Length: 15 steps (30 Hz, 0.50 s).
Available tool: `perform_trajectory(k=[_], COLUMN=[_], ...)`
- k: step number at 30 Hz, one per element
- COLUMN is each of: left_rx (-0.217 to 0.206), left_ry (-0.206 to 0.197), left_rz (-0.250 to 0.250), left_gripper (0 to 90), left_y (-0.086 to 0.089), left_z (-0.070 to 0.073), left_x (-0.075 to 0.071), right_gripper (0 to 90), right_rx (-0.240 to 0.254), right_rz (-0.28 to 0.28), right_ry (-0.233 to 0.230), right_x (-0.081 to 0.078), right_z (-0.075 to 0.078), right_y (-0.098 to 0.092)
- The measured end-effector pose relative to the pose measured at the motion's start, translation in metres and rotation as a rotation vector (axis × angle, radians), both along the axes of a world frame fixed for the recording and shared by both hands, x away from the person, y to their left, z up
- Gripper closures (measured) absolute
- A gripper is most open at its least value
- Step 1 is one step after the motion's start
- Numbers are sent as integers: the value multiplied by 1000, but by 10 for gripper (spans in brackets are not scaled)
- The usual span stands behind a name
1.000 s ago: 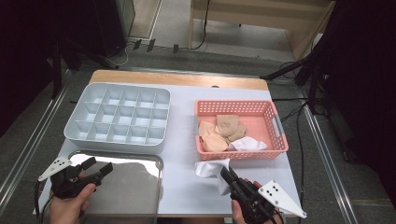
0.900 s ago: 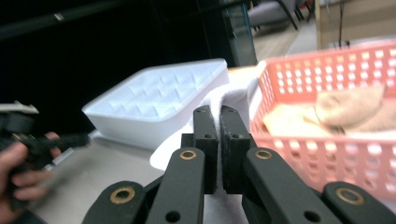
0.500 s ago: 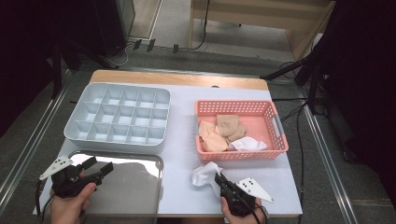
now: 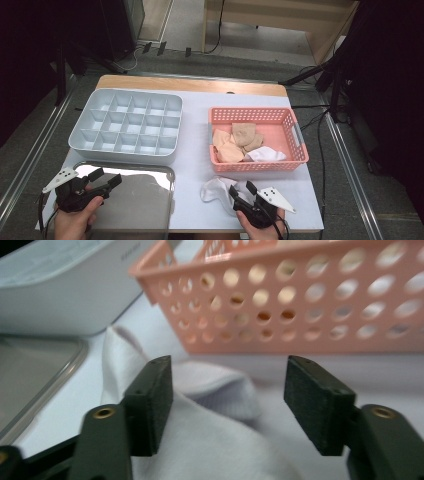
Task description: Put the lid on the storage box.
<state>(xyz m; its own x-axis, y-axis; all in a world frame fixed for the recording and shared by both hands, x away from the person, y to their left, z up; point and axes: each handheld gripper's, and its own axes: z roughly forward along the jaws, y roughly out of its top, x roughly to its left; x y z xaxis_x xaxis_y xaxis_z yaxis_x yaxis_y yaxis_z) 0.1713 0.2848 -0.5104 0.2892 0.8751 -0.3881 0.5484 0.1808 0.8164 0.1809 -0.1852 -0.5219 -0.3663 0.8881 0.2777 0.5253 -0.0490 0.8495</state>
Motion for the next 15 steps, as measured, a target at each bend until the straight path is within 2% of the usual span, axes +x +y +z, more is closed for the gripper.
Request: perform_trajectory(k=[1, 3, 5, 6, 7, 8, 10, 12, 14, 15], left_rx=[0, 1, 7, 5, 5, 12, 12, 11, 6, 6], left_ry=[0, 0, 3, 2, 3, 4, 4, 4, 2, 2], left_rz=[0, -1, -1, -3, -4, -8, -9, -8, -5, -5], left_gripper=[212, 212, 212, 212, 212, 212, 212, 212, 212, 212], left_y=[0, 0, -1, -2, -3, -3, -3, -3, -3, -3], left_z=[0, 0, -1, -1, -1, -1, -2, -1, -1, -1], left_x=[0, 0, 1, 1, 1, 1, 1, 0, 0, 0], right_gripper=[315, 313, 349, 370, 475, 581, 652, 641, 539, 524], right_rx=[5, -47, -110, -124, -131, -131, -99, -87, -90, -92], right_rz=[13, 11, 6, 3, 0, 16, 61, 102, 99, 96], right_ry=[20, 46, 74, 84, 66, 72, 91, 93, 77, 61], right_x=[2, 4, 7, 8, 6, 6, 5, 4, 2, 1], right_z=[-1, -5, -12, -16, -17, -16, -16, -16, -14, -13], right_y=[2, 7, 11, 12, 14, 15, 18, 21, 24, 25])
